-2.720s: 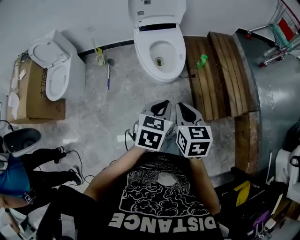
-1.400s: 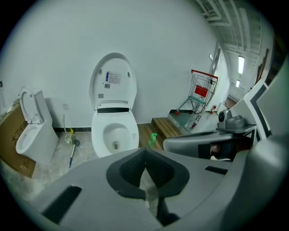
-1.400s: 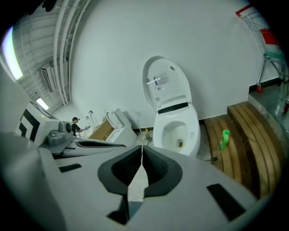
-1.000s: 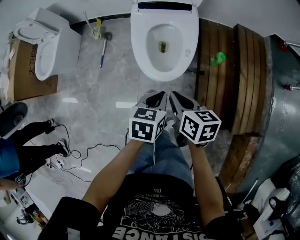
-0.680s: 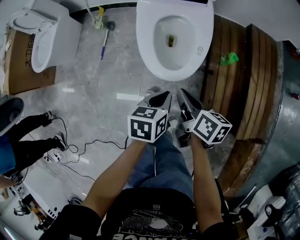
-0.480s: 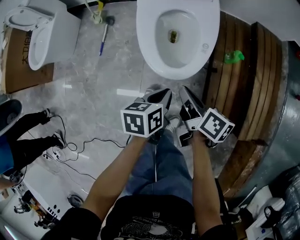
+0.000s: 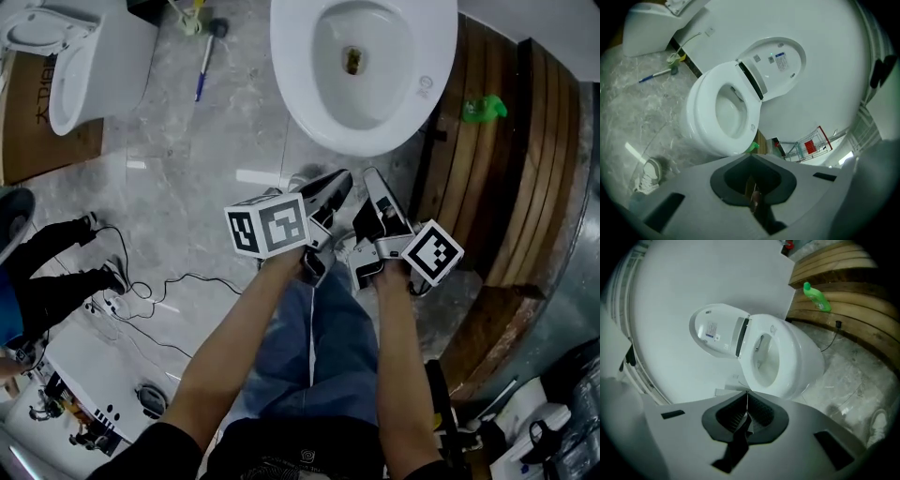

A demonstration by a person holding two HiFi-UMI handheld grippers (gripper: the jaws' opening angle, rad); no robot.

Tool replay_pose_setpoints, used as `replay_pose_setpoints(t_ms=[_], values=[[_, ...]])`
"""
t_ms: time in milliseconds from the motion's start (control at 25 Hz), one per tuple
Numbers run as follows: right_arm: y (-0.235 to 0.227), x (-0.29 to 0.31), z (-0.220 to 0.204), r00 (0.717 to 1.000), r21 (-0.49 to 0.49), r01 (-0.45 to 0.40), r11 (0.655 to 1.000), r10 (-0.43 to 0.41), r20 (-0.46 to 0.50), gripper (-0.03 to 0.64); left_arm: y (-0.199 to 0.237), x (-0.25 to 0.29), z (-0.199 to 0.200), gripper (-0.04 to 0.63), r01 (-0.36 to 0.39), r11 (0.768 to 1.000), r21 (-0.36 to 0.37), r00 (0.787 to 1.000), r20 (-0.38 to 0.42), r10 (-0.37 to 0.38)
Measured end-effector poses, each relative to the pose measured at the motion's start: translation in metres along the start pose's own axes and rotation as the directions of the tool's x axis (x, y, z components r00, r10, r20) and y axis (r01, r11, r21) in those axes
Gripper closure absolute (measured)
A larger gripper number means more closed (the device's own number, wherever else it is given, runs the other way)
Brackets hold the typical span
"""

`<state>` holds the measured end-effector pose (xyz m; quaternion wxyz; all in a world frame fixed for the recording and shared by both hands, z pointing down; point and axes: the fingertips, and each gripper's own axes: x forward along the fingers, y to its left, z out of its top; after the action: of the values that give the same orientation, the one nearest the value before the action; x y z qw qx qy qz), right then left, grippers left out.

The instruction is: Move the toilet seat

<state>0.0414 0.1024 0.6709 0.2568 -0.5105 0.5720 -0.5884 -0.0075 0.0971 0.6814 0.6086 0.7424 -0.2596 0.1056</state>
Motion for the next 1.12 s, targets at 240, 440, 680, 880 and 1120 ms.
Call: replay_pose_setpoints(t_ms=[240, 440, 680, 880, 1120], values=[[-0.042, -0.002, 0.002, 0.995, 0.218, -0.06, 0.974, 0.04, 0.094, 0.597, 0.026, 0.016, 0.003, 0.583, 0.077, 0.988, -0.134, 0.993, 0.095, -0.065], [-0.058, 0.005, 0.005, 0.995, 0.178, -0.077, 0.981, 0.063, 0.08, 0.594, 0.05, 0.025, 0.009, 0.58, 0.131, 0.974, -0.186, 0.981, 0.167, -0.1], [-0.072, 0.017, 0.007, 0.996, 0.147, -0.085, 0.985, 0.08, 0.04, 0.457, 0.066, 0.032, 0.011, 0.456, 0.164, 0.972, -0.17, 0.978, 0.16, -0.137], [-0.089, 0.025, 0.01, 0.997, 0.137, -0.069, 0.988, 0.063, 0.051, 0.414, 0.075, 0.037, 0.016, 0.408, 0.21, 0.959, -0.189, 0.966, 0.19, -0.174], [-0.095, 0.037, 0.008, 0.997, 0.125, -0.073, 0.99, 0.068, 0.04, 0.382, 0.081, 0.04, 0.015, 0.393, 0.224, 0.954, -0.198, 0.959, 0.219, -0.18]])
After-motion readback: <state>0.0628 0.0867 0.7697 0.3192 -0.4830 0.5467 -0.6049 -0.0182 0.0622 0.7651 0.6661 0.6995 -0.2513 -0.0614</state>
